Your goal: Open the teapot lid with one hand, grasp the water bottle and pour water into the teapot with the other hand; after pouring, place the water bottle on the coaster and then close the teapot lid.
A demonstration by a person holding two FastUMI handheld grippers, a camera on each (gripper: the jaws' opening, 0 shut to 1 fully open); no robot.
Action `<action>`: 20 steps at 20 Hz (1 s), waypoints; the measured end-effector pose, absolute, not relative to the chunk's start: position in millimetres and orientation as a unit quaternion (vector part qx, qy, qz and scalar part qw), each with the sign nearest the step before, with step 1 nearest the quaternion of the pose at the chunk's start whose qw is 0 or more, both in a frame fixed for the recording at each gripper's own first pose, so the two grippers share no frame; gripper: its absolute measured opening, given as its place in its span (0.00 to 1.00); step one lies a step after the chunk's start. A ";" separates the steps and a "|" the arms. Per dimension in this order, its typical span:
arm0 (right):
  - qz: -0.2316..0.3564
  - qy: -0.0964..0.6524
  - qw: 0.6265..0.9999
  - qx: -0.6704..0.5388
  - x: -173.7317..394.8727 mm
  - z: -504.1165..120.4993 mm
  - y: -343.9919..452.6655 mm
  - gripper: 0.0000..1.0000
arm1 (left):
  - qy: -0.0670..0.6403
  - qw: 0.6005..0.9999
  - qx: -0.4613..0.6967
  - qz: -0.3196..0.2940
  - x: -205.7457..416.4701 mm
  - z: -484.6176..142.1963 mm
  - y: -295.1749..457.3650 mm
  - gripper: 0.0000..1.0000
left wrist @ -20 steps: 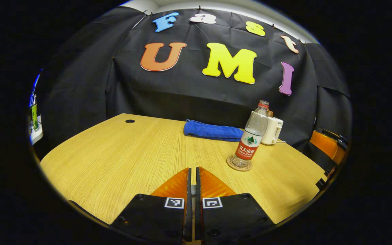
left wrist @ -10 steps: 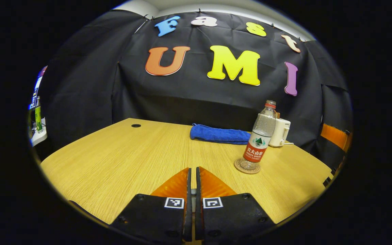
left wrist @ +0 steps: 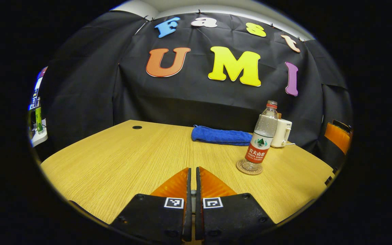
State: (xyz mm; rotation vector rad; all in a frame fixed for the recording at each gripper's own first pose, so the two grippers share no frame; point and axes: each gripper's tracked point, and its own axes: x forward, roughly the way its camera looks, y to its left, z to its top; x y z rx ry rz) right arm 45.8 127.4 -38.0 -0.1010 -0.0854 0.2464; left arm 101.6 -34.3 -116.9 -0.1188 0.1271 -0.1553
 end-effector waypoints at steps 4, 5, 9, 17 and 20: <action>0.124 -0.044 0.990 -0.050 42.0 -34.6 128.2 0.95 | 0.064 0.991 -0.065 -0.096 95.5 -113.4 -43.1 0.10; 0.121 -0.043 0.990 -0.052 41.5 -34.4 127.1 0.95 | 0.062 0.991 -0.063 -0.095 96.0 -111.2 -42.8 0.12; 0.107 -0.042 0.993 -0.039 40.3 -28.7 118.8 0.95 | 0.058 0.991 -0.065 -0.099 86.6 -96.6 -44.0 0.19; 0.046 -0.010 0.999 0.003 13.1 -8.2 85.1 0.98 | 0.023 0.993 -0.023 -0.112 38.8 -40.9 -56.6 0.32; 0.025 -0.022 0.999 0.007 -10.0 7.0 72.7 0.95 | 0.006 0.997 0.004 -0.079 20.1 -21.7 -47.5 0.37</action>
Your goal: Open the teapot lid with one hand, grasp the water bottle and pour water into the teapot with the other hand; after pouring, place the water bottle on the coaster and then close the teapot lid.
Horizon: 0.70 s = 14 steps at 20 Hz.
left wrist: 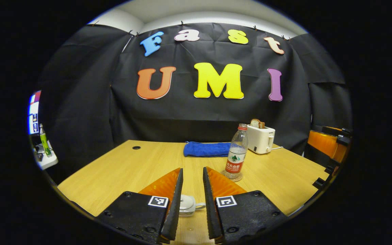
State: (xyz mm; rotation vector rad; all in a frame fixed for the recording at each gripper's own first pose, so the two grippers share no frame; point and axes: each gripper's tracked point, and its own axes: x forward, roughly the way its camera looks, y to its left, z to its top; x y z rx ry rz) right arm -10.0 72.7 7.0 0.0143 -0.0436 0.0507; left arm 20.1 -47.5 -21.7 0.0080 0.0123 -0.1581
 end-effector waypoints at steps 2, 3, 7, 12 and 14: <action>0.017 -0.028 0.999 0.004 -23.7 13.8 68.0 0.98 | 0.005 0.996 -0.002 -0.086 7.0 -13.6 -55.2 0.49; 0.015 -0.031 0.999 0.003 -30.0 16.7 66.7 0.98 | 0.004 0.996 -0.008 -0.092 0.8 -9.5 -57.6 0.59; 0.001 -0.056 0.998 0.003 -56.7 29.7 55.3 0.95 | -0.007 0.997 -0.018 -0.079 -20.6 7.8 -44.0 1.00; 0.022 -0.069 0.997 -0.019 -72.8 31.3 61.3 0.98 | 0.002 0.997 -0.022 -0.076 -35.0 14.2 -35.0 1.00; 0.046 -0.047 0.998 0.009 -73.7 22.8 68.2 0.95 | 0.013 0.995 -0.022 -0.095 -39.9 10.8 -43.1 1.00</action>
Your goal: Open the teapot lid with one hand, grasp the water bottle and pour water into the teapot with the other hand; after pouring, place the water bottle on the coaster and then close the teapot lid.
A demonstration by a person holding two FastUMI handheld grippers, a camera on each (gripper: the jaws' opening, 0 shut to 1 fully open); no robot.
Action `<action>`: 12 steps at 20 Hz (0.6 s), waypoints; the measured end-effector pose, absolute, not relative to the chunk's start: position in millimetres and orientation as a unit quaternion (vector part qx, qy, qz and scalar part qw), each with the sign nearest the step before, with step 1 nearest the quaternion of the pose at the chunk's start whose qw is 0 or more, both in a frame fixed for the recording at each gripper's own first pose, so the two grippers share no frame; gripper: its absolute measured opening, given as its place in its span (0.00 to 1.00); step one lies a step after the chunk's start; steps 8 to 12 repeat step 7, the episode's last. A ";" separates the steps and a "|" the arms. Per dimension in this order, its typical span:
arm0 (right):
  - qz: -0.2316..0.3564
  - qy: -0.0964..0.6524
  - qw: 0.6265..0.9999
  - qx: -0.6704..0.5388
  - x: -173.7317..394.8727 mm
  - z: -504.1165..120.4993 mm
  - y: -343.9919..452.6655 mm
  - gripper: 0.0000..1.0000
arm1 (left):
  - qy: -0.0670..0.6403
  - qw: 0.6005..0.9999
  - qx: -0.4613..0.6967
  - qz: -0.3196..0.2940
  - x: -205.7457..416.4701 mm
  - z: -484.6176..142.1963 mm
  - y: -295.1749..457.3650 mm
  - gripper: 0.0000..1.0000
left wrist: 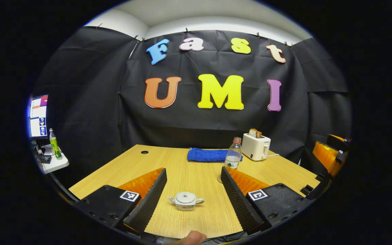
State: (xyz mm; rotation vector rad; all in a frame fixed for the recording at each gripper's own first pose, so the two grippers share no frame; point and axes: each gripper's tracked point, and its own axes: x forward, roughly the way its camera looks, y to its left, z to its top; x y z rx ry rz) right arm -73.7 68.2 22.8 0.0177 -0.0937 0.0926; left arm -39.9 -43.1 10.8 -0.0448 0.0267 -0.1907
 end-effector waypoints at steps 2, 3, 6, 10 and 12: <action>0.057 -0.029 0.998 0.019 -69.6 16.0 68.6 0.97 | 0.005 0.993 -0.031 -0.111 -44.8 17.5 -48.7 1.00; 0.051 -0.025 0.998 0.016 -66.6 13.8 64.0 0.93 | 0.001 0.993 -0.031 -0.112 -44.8 19.2 -48.2 1.00; 0.046 -0.017 0.999 0.016 -61.0 11.1 60.8 0.97 | -0.001 0.994 -0.018 -0.111 -45.1 17.0 -49.4 1.00; 0.045 -0.016 0.999 0.017 -60.3 10.5 60.4 0.98 | 0.000 0.994 -0.012 -0.110 -44.0 15.8 -50.2 1.00; 0.045 -0.016 0.999 0.017 -60.3 10.5 60.4 0.98 | 0.000 0.994 -0.012 -0.110 -44.0 15.8 -50.2 1.00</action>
